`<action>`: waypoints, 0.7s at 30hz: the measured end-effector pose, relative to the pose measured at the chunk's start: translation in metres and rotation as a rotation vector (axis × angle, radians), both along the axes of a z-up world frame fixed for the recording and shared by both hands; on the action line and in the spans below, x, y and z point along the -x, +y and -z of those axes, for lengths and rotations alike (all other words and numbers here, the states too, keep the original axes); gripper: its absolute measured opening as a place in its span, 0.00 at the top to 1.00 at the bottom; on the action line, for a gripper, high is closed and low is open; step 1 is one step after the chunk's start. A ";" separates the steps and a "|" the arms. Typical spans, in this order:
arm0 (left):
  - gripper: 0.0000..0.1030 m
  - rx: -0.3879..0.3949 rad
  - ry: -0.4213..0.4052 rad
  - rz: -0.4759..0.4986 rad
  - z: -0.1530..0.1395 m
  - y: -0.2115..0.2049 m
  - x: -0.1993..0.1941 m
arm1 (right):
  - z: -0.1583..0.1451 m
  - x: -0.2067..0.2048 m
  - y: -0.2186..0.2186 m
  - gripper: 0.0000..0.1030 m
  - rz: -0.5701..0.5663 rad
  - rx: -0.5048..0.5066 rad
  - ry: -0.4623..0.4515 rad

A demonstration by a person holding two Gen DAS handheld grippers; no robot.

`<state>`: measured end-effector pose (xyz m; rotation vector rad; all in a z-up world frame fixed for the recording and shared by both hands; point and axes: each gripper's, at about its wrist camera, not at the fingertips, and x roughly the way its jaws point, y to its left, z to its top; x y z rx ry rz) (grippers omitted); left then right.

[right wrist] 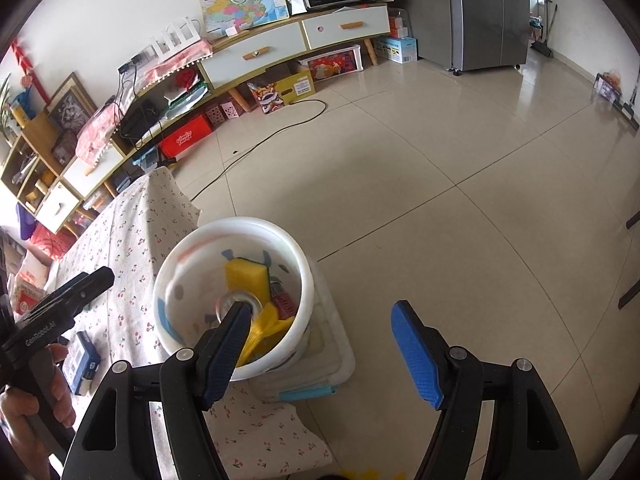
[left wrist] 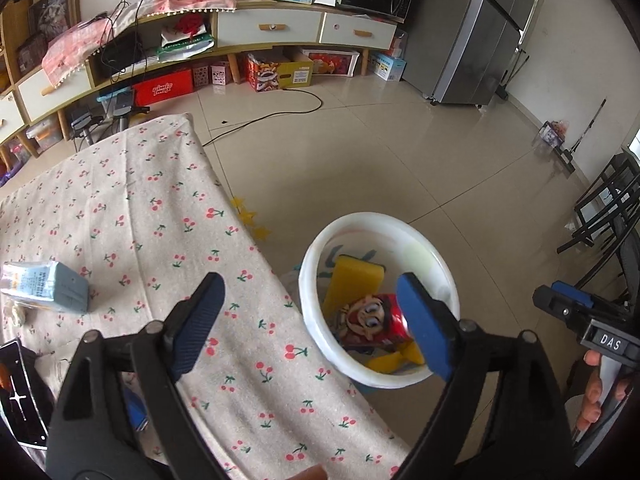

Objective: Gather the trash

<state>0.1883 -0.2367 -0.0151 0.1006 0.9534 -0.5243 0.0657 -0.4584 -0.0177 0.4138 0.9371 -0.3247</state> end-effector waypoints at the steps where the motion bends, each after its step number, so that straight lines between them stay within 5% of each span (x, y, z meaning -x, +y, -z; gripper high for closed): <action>1: 0.12 -0.009 0.000 -0.005 -0.002 0.006 0.002 | -0.002 -0.002 0.004 0.28 -0.008 0.004 -0.002; 9: 0.04 -0.099 -0.039 -0.104 -0.005 0.084 0.016 | -0.011 -0.018 0.045 0.27 -0.078 0.034 -0.001; 16: 0.03 -0.188 0.008 -0.261 -0.007 0.177 0.016 | -0.018 -0.036 0.093 0.23 -0.146 0.063 0.000; 21: 0.03 -0.176 0.037 -0.356 -0.010 0.249 0.011 | -0.016 -0.052 0.129 0.23 -0.198 0.084 0.017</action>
